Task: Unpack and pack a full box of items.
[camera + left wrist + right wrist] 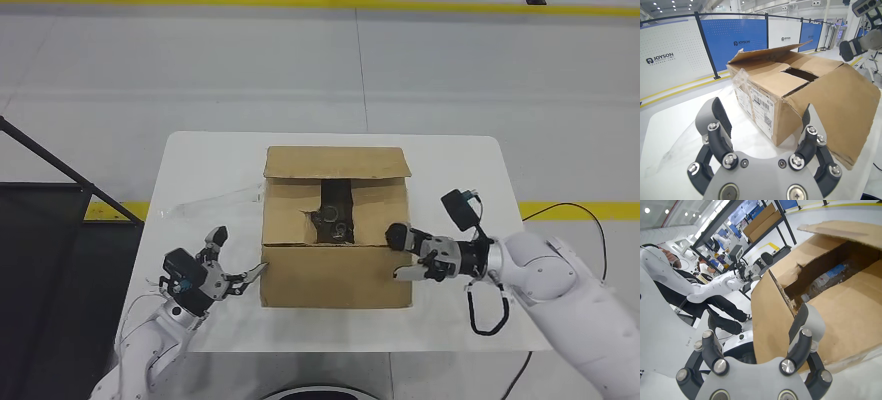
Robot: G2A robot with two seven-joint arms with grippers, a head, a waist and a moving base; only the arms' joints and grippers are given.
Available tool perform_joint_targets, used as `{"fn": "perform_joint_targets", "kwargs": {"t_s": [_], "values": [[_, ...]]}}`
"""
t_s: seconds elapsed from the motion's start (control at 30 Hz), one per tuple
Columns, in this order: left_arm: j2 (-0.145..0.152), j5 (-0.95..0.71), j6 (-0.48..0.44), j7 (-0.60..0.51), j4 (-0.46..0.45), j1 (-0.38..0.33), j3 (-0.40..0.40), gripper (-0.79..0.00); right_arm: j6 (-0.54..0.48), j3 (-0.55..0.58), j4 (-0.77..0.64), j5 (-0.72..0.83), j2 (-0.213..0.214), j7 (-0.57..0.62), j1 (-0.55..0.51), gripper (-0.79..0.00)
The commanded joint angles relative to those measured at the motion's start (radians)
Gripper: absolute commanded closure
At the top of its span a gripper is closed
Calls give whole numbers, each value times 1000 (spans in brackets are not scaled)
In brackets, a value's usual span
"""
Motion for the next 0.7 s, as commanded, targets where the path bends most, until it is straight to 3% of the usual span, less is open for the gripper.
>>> {"fn": "perform_joint_targets", "kwargs": {"t_s": [0.0, 0.4, 0.5, 0.67], "values": [[0, 0, 1, 1, 1, -1, 1, -785, 10, 3, 0, 19, -1, -1, 4, -785], [0, 0, 1, 1, 1, -1, 1, -785, 19, 3, 1, 25, -2, -9, 3, -785], [0, 0, 1, 1, 1, -1, 1, -785, 106, -10, 6, 96, -13, -34, 21, -785], [0, 0, 1, 1, 1, -1, 1, -785, 211, -50, 92, 305, -40, 84, 111, -785]]}}
